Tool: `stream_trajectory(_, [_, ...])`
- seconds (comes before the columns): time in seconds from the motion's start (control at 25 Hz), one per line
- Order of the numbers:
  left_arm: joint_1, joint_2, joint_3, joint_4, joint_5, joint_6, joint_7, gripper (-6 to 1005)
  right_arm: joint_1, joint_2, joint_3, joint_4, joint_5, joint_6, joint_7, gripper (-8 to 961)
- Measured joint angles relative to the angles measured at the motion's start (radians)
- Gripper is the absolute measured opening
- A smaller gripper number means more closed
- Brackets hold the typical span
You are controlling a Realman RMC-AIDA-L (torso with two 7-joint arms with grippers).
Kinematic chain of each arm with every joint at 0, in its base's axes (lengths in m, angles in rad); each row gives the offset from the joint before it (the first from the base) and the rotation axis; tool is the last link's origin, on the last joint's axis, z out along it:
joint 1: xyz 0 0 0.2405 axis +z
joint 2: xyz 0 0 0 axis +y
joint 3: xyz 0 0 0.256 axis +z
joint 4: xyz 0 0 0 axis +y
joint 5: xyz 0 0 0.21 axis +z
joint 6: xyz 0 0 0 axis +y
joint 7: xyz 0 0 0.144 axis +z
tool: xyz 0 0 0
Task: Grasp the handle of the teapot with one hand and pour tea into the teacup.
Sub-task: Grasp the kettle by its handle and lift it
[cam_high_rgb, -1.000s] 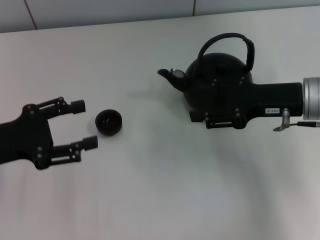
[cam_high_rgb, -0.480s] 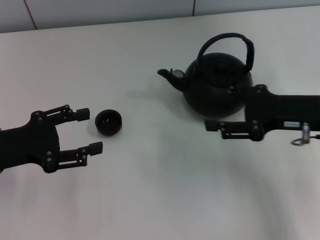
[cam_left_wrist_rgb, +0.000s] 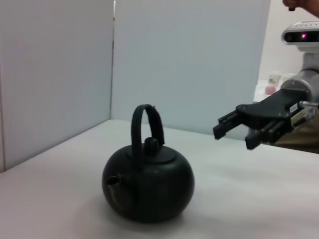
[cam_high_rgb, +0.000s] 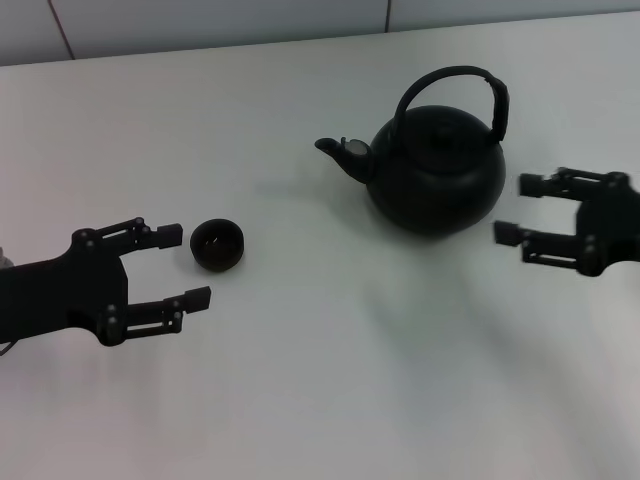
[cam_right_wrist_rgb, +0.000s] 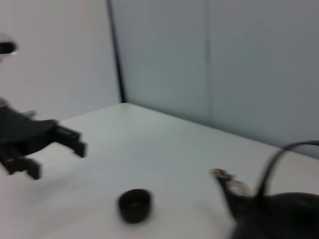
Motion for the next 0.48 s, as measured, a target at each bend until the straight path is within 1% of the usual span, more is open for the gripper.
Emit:
stream_trajectory(0.04, [-0.001,-0.001,0.0,0.0,0.0,-0.006,0.0,810,-0.001,0.0,0.022,0.015,0.0,0.007,-0.006,717])
stream_trajectory(0.12, [-0.001,-0.003,0.001,0.0,0.0,-0.011,0.0,810,-0.002,0.0,0.028,0.022,0.0,0.013,-0.012,717])
stream_trajectory(0.28, [-0.005,-0.005,0.001,0.0,0.0,-0.022,0.001,810,-0.005,0.0,0.029,0.034,0.0,0.072,-0.021,716])
stream_trajectory(0.48, [-0.006,-0.012,0.001,0.0,0.0,-0.041,0.001,811,0.01,-0.003,0.029,0.061,0.0,0.12,-0.028,716])
